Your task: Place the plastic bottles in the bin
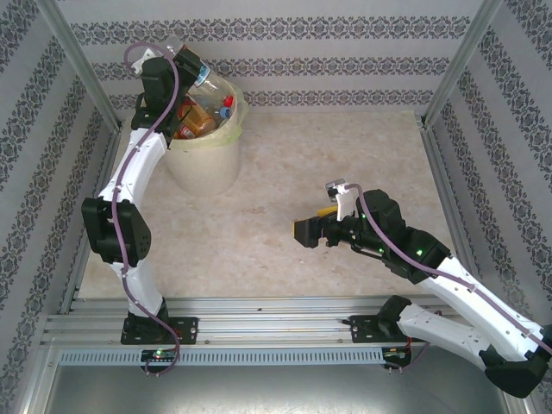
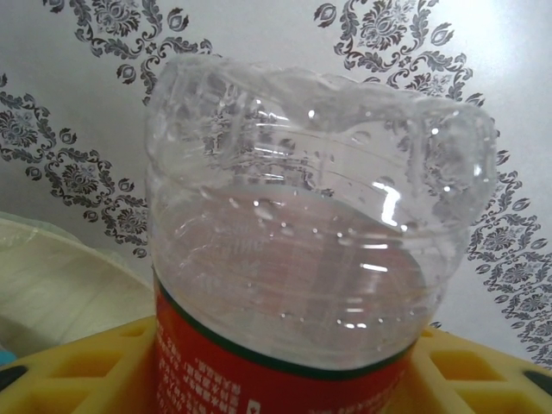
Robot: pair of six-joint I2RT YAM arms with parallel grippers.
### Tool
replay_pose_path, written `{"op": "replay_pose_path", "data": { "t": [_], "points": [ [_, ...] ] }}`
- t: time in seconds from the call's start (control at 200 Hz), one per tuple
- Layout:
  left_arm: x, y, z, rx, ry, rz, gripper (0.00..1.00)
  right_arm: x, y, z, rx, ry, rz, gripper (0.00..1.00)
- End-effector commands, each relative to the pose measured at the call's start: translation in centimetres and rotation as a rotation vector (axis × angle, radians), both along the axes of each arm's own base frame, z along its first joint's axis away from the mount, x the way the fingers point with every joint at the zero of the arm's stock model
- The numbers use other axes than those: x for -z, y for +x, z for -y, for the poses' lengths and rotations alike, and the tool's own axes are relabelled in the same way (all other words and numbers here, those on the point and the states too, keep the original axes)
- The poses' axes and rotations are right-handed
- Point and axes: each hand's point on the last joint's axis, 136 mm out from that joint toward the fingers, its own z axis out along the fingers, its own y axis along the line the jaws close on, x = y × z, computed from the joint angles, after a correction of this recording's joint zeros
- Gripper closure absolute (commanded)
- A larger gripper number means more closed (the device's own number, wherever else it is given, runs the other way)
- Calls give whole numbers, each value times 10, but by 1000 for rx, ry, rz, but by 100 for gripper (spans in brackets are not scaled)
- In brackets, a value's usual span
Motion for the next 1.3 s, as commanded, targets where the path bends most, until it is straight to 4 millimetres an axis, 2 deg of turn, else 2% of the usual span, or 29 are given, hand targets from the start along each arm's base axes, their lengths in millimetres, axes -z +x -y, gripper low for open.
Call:
{"op": "replay_pose_path", "data": {
  "t": [0.0,0.2,0.465,0.864,0.954,1.024,1.209,1.294],
  "points": [
    [-27,-8,-10,-26,35,56,39,-3,1,2,18,5,8,2],
    [-41,-18,-9,-18,69,68,30,-2,1,1,16,11,6,2],
    [-36,-28,-5,12,87,49,20,-3,0,2,14,17,6,2],
    [-42,-50,-18,-34,242,-2,19,-1,-1,3,17,19,2,2],
    [-41,-54,-21,-37,277,-34,24,-1,-1,2,14,20,2,2],
    [-42,-56,-25,-45,308,-44,25,-1,-1,3,13,18,3,2],
    [-43,-56,-39,-37,331,-70,23,-1,-1,3,15,20,4,2],
    [-47,-54,-37,-8,390,-78,15,-2,-1,3,16,21,4,2]
  ]
}}
